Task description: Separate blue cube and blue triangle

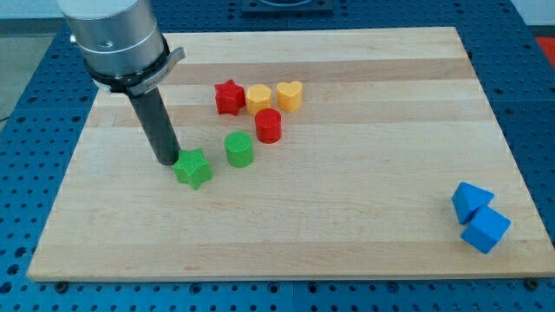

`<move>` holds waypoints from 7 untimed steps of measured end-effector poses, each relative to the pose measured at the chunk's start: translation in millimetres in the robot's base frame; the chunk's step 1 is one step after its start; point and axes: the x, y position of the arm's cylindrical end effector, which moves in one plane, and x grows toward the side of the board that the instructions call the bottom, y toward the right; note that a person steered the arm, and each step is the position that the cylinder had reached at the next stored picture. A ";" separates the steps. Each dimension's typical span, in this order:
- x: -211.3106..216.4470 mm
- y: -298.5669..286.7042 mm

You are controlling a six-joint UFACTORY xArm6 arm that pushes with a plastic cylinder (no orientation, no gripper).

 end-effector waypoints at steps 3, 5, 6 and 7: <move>57.2 22.0; 144.4 30.1; 154.0 92.6; 154.0 202.9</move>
